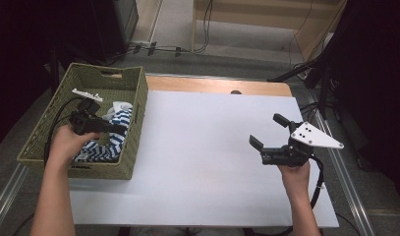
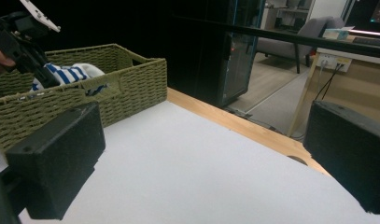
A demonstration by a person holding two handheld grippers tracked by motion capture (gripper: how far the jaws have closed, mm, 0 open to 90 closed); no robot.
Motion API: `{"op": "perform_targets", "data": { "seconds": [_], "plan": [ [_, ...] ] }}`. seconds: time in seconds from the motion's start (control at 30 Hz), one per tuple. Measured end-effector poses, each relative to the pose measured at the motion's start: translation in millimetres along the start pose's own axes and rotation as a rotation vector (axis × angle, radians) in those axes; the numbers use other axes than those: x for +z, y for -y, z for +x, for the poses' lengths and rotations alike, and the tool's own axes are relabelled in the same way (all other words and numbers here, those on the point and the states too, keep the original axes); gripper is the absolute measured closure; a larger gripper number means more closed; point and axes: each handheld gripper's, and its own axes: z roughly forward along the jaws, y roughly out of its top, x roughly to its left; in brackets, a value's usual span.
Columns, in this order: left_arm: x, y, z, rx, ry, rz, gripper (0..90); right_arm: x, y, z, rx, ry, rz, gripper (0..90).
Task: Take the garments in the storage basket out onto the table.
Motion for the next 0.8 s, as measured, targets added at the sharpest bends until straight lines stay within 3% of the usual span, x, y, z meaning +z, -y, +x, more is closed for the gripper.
{"op": "perform_targets", "data": {
  "seconds": [0.13, 0.27, 0.4, 0.57, 0.8],
  "plan": [
    [-7.1, 1.2, 1.7, -0.004, 0.031, -0.073, 80.2, -0.4, 0.0, 0.1, 0.003, 0.003, 0.003, 0.0],
    [-14.3, -1.1, -5.0, 0.024, 0.030, -0.116, 81.0, -0.3, 0.3, -0.5, 0.006, 0.002, 0.005, 0.0],
    [-23.9, -3.0, -9.3, 0.040, 0.096, -0.201, 81.6, 0.5, 0.3, -0.3, 0.000, 0.001, 0.006, 0.0],
    [-25.9, -9.5, -19.7, 0.079, 0.083, -0.210, 81.6, 0.9, 0.5, -0.6, 0.000, 0.001, 0.007, 0.0],
    [-28.3, -23.2, -38.6, 0.141, 0.106, -0.231, 81.5, 0.0, 0.4, -1.5, 0.005, 0.002, 0.004, 0.0]
  ]
}}
